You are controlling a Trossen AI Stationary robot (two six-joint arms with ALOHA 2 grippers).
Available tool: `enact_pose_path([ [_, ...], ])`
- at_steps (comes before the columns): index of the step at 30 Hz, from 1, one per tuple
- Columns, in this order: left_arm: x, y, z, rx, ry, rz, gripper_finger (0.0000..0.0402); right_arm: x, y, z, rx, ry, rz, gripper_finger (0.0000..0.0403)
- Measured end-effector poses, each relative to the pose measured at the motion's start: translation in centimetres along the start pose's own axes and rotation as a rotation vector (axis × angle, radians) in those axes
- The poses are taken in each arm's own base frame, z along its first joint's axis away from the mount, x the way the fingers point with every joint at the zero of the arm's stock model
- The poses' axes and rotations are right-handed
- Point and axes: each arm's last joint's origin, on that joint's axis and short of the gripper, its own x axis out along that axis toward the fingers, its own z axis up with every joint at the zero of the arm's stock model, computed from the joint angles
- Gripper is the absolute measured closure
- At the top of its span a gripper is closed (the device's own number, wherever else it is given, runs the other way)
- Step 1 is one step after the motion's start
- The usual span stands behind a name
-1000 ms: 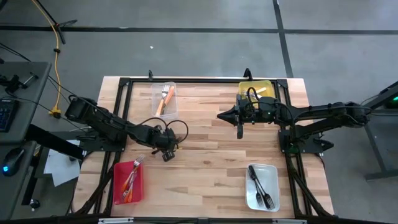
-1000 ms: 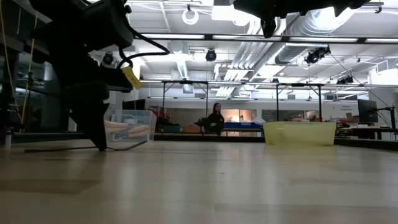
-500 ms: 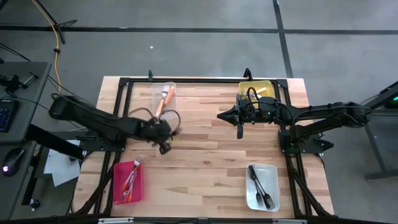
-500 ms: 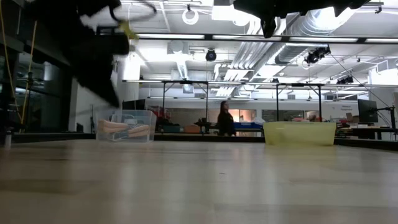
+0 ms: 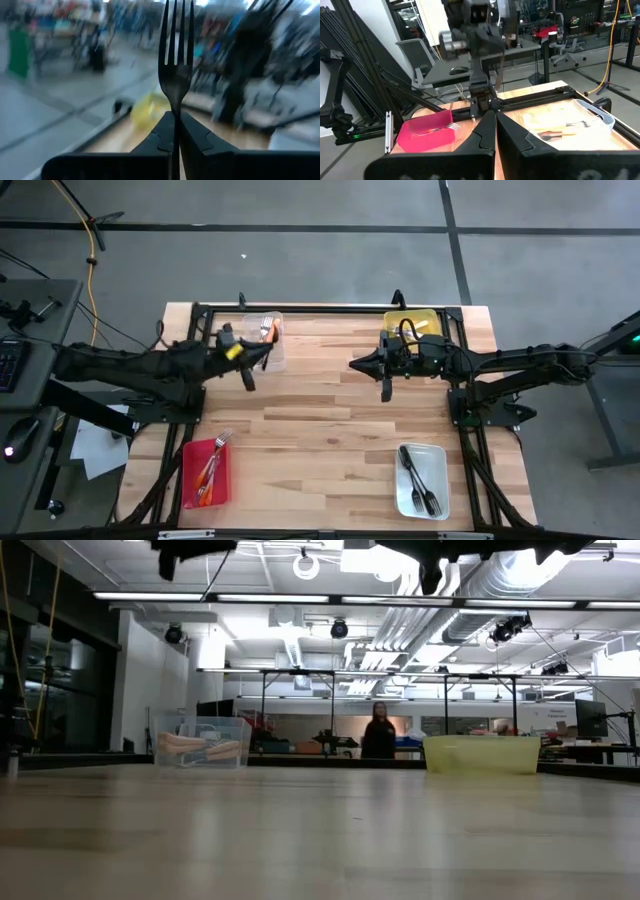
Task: Sort silverware by color (type)
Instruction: Put the black fork into the white bin
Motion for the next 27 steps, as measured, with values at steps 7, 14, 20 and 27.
enact_pose_path([
  [7, 0.7, -0.4, -0.4, -0.047, -0.183, -0.166, 0.0401, 0.0, 0.0, 0.0, 0.000, -0.002, 0.000, 0.0403],
  [14, 0.9, -0.5, -0.7, -0.068, -0.185, -0.176, 0.0401, 0.0, 0.0, 0.0, -0.005, 0.006, 0.004, 0.0403],
  [20, 0.9, -0.5, -0.8, -0.065, -0.179, -0.175, 0.0401, 0.0, 0.0, -0.4, 0.003, 0.045, 0.000, 0.0403],
  [27, 2.2, -1.2, -2.0, -0.057, -0.110, -0.221, 0.0401, 0.6, 0.0, -0.1, 0.003, 0.042, 0.001, 0.0403],
])
